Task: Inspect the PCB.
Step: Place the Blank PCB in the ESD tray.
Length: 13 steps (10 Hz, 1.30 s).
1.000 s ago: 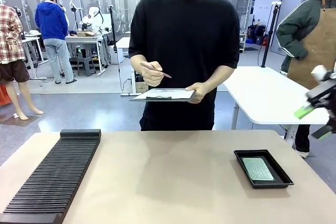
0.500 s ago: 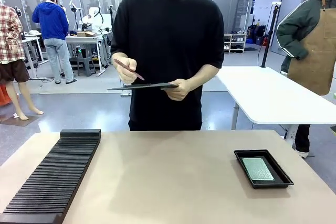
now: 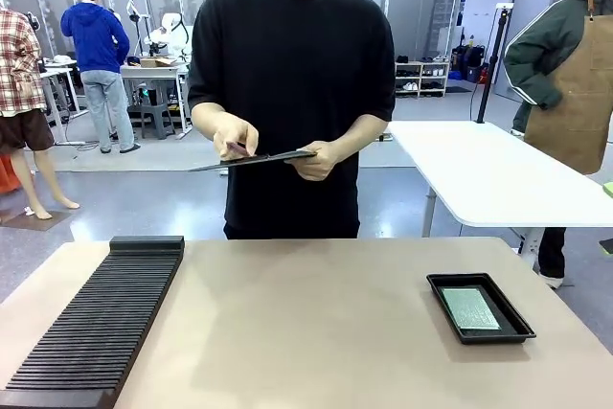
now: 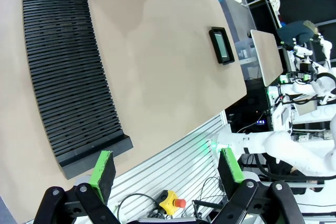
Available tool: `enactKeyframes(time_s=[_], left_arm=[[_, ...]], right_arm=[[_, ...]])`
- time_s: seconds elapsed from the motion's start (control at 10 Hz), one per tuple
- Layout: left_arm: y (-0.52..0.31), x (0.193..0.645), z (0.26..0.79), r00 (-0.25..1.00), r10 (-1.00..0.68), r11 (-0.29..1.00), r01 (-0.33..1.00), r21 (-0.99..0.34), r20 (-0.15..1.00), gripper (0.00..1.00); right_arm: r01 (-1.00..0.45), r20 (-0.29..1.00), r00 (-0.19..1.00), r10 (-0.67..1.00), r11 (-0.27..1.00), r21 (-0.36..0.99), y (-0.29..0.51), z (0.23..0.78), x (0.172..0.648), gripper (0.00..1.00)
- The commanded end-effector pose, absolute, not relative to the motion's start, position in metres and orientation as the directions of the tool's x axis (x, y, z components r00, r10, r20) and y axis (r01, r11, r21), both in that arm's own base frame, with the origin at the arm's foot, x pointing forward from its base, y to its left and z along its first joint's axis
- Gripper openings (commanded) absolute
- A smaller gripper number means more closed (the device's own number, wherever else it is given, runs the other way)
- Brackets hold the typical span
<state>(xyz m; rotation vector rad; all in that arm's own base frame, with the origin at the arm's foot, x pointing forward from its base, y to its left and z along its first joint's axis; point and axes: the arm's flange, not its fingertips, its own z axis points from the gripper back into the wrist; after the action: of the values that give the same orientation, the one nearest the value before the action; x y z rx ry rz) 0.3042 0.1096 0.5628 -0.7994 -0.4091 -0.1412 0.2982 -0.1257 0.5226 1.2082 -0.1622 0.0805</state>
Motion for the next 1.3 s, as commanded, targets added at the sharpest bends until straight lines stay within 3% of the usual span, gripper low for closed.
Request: enactKeyframes(time_s=[0.0,1.2], left_arm=[[0.111,0.305,0.566,0.917,0.022,0.703,0.27,-0.658,0.399,1.0],[0.111,0.305,0.566,0.917,0.022,0.703,0.27,-0.658,0.399,1.0]], right_arm=[[-0.164,0.187,0.981,-0.044,0.314,0.935,-0.134,0.515,0.297,1.0],[-0.128,0.159,0.985,-0.067,0.334,0.934,-0.143,0.511,0.297,1.0]])
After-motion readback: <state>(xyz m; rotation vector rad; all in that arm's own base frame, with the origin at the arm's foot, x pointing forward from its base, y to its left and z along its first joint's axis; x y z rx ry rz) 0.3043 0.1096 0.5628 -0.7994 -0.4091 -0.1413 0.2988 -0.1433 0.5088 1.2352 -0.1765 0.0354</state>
